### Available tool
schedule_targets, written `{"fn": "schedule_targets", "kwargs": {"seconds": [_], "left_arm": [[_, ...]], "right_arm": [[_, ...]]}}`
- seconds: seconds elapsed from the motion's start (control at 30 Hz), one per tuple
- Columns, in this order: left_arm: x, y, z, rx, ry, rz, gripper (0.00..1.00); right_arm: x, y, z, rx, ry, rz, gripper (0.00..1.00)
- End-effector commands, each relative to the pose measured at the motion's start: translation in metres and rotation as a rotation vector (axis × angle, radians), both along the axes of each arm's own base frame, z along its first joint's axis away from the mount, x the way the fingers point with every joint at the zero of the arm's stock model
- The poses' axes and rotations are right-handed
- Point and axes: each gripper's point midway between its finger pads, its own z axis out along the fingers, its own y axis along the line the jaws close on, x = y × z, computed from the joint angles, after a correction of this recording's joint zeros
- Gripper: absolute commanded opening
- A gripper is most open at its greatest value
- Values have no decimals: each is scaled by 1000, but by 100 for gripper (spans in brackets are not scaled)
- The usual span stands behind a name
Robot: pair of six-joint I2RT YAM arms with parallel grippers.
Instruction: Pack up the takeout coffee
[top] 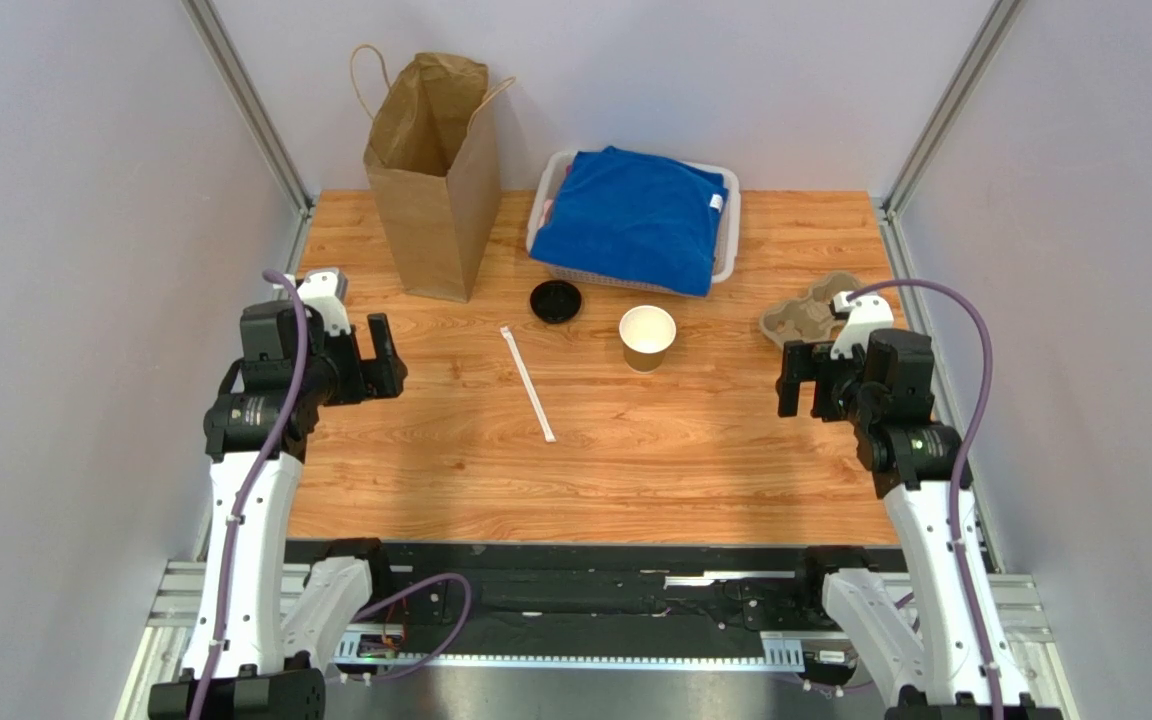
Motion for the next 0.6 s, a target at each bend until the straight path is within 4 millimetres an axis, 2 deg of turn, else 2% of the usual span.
{"fn": "schedule_targets", "kwargs": {"seconds": [0.0, 0.03, 0.1, 0.2, 0.23, 0.27, 0.3, 0.33, 0.4, 0.43, 0.47, 0.5, 0.53, 0.57], "left_arm": [[3, -6, 25, -26, -31, -17, 99], [3, -6, 31, -26, -36, -22, 99], [2, -8, 32, -32, -27, -33, 99], [1, -12, 36, -36, -36, -65, 99], [1, -13, 38, -40, -43, -70, 99], [2, -14, 39, -40, -43, -72, 99], [2, -14, 40, -40, -45, -72, 99], [3, -13, 41, -37, -48, -72, 99], [7, -13, 40, -28, -48, -81, 99], [9, -13, 40, -26, -48, -84, 99], [10, -12, 40, -25, -46, -82, 99], [12, -12, 40, -27, -47, -82, 99], [14, -12, 39, -24, -44, -86, 99], [15, -12, 40, -24, -44, -86, 99]], "right_arm": [[27, 12, 29, 11, -76, 84, 100], [35, 13, 23, 14, -52, 90, 100], [46, 16, 30, 14, -53, 108, 100], [63, 23, 25, -6, -19, 148, 100], [71, 27, 35, -11, -35, 165, 100], [79, 30, 27, -14, 0, 182, 100], [84, 33, 29, -15, 1, 196, 100], [92, 40, 36, -17, -8, 217, 100], [104, 51, 27, -14, 40, 263, 95], [111, 62, 38, -12, 24, 294, 93], [115, 67, 38, -13, 33, 313, 92], [120, 73, 24, -14, 79, 332, 89], [126, 82, 32, -17, 66, 357, 88], [130, 87, 29, -19, 78, 369, 86]]}}
